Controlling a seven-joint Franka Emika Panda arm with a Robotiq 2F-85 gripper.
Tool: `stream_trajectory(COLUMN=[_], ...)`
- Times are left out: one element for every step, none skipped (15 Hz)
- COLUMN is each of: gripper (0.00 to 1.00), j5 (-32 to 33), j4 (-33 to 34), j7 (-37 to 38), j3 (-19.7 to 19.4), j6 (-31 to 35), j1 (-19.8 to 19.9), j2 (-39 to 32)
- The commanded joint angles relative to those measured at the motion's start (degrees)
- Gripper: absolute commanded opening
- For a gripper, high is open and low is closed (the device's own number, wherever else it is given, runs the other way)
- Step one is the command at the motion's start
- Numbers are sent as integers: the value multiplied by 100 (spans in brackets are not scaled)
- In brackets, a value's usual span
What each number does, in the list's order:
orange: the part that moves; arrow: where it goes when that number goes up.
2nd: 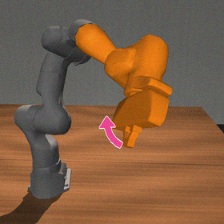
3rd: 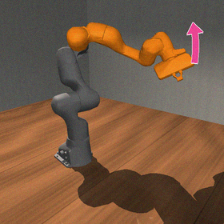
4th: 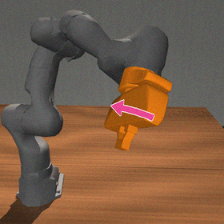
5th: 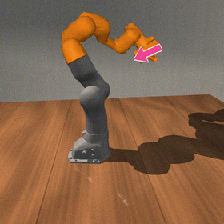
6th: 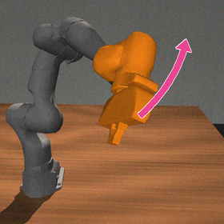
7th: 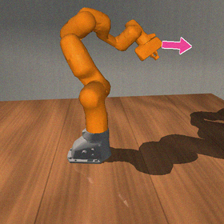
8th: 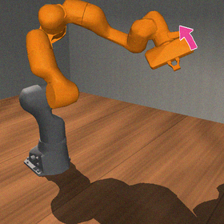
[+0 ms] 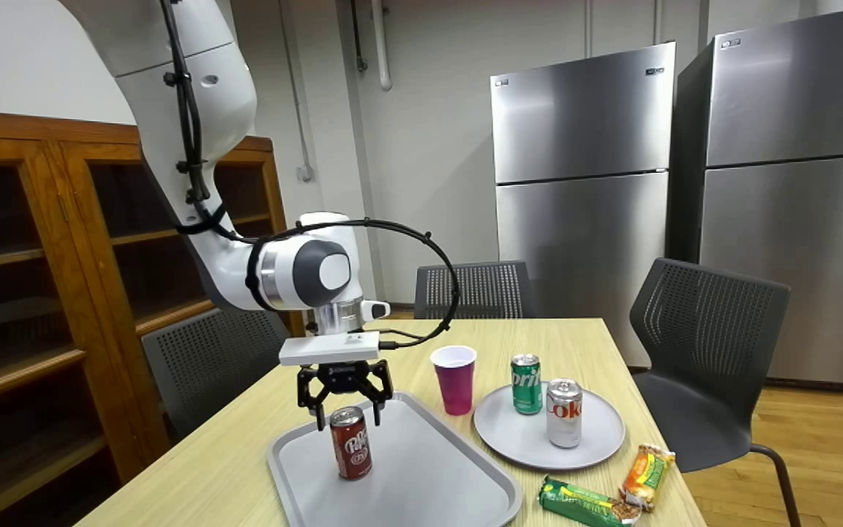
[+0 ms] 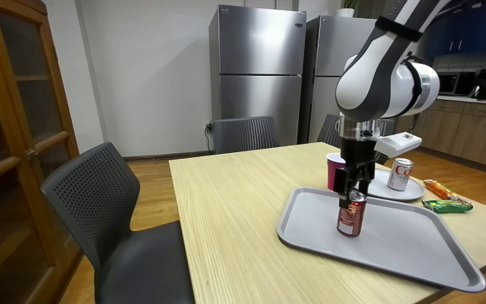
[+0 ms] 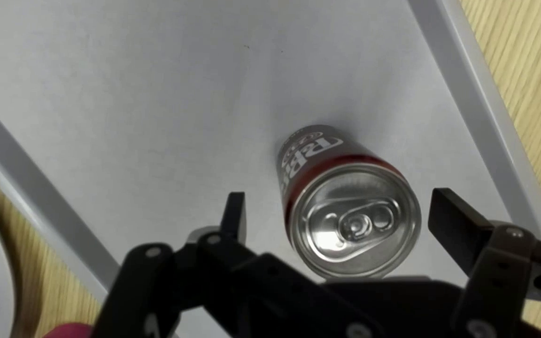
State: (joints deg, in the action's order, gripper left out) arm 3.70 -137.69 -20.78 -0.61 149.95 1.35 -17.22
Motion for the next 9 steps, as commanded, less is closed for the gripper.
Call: stream_trajectory(gripper=[100,100,100,100,100,100,100,100,100], j5=[210,218,236,244,254,268,257,257,246], j4=[115,128,129,134,137,135,133,125,115], j7=[193,193,196,196,193,205,192,194,179], j3=[45,46,43,43,45,42,51,53,63], j6=[62,60,71,70,62,64,54,48,51], j1=[6,10,9,10,10,5,11,9,14], j2=[-128,-149,-161,-174,-179,-180,-179,-173,-167])
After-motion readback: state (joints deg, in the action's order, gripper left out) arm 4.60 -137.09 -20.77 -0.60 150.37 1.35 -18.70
